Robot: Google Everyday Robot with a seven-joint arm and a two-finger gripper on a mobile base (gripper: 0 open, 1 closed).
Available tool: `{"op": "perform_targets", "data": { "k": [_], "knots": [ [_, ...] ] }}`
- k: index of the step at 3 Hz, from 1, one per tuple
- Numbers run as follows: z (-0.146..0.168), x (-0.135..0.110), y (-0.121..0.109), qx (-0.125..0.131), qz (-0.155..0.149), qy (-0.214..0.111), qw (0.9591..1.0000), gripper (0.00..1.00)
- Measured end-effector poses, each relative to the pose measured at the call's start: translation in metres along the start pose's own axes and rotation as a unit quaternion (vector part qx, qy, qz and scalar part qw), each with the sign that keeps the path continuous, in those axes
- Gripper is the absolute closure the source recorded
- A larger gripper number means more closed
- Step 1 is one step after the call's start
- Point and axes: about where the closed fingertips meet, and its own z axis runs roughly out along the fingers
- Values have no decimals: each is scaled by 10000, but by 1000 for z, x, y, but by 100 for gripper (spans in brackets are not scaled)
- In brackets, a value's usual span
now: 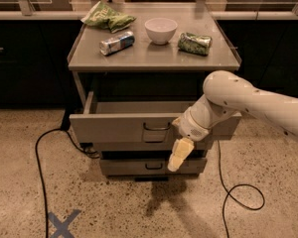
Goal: Close top drawer
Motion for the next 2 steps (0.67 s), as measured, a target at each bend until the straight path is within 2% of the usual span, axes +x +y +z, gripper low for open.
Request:
{"op": "perform_targets", "data": {
  "k": [1, 2],
  "knots": [
    [1, 0, 0, -19, 13, -14, 10000, 0],
    [4, 8, -25, 248, 146, 158, 9995, 0]
  ]
}}
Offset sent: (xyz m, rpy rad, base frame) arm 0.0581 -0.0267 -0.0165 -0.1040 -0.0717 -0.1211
